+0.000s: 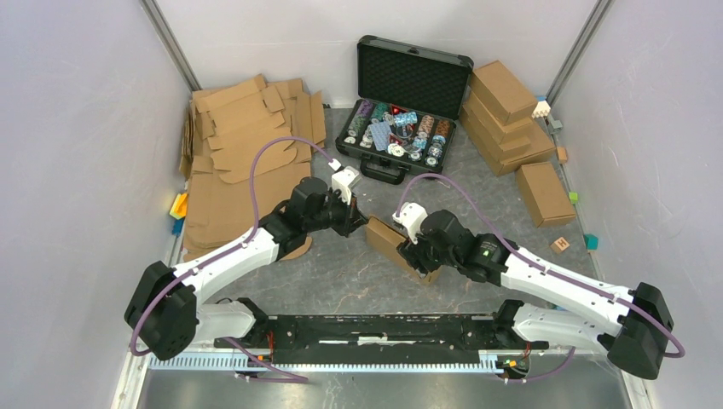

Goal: Fold the paper box

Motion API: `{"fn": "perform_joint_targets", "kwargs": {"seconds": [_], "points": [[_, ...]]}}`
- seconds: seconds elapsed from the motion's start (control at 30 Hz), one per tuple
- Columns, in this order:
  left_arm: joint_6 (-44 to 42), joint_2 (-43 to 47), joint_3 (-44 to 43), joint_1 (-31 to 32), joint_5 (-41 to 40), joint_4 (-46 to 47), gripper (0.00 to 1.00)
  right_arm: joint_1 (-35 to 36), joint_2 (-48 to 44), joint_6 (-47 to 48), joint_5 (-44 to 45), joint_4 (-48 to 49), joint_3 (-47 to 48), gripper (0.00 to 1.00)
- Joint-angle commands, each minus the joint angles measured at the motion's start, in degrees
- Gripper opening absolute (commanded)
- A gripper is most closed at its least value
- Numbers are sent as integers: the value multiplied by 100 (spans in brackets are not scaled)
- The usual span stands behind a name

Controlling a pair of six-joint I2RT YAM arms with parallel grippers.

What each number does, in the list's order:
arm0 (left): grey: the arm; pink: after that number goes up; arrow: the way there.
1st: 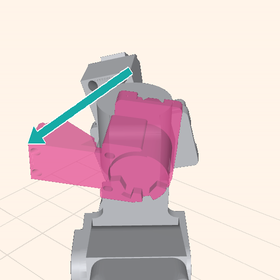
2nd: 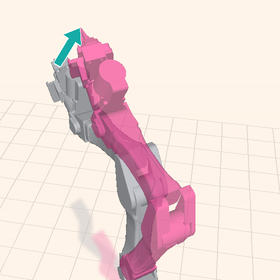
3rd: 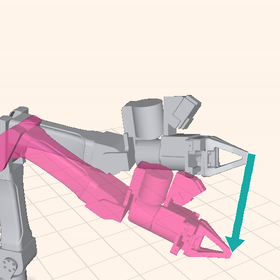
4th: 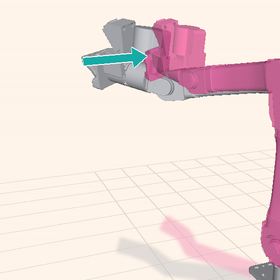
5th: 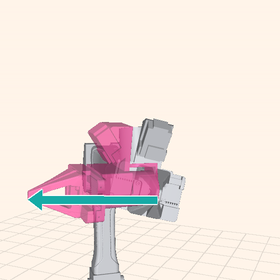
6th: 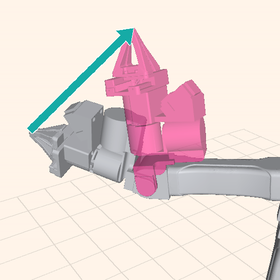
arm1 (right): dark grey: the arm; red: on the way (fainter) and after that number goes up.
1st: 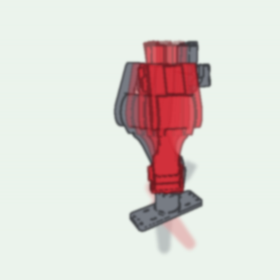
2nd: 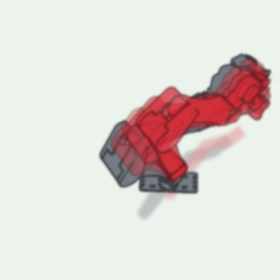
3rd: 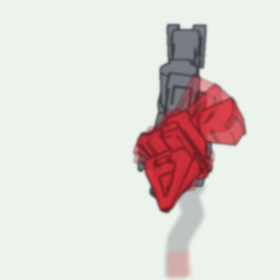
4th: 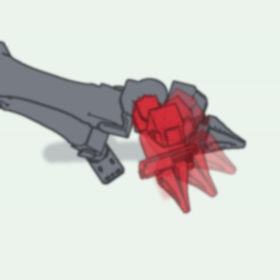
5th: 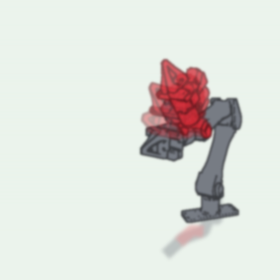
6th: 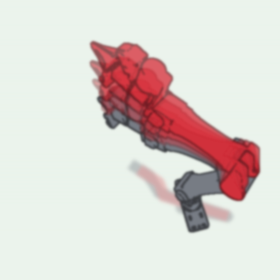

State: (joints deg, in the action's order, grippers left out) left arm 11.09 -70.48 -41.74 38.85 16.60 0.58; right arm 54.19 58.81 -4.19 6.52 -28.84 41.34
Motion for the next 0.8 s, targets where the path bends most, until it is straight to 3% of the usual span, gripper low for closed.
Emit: {"fn": "perform_joint_targets", "kwargs": {"seconds": [0.0, 0.2, 0.3, 0.53, 0.77], "points": [[-91, 1, -17, -13, -46, -234, 2, -14, -53, 251, 74, -11, 242, 72], [-46, -68, -28, -13, 17, -199, 2, -12, -17, 368, 296, 238, 337, 77], [-41, -71, -29, -18, 19, -195, 2, 1, 117, 530, 219, 291, 443, 68], [-19, -66, -28, -18, 36, -172, 4, 30, 340, 567, 22, 372, 550, 38], [106, -6, 54, -17, -86, -76, 34, 29, 277, 586, -45, 352, 417, 36]]}}
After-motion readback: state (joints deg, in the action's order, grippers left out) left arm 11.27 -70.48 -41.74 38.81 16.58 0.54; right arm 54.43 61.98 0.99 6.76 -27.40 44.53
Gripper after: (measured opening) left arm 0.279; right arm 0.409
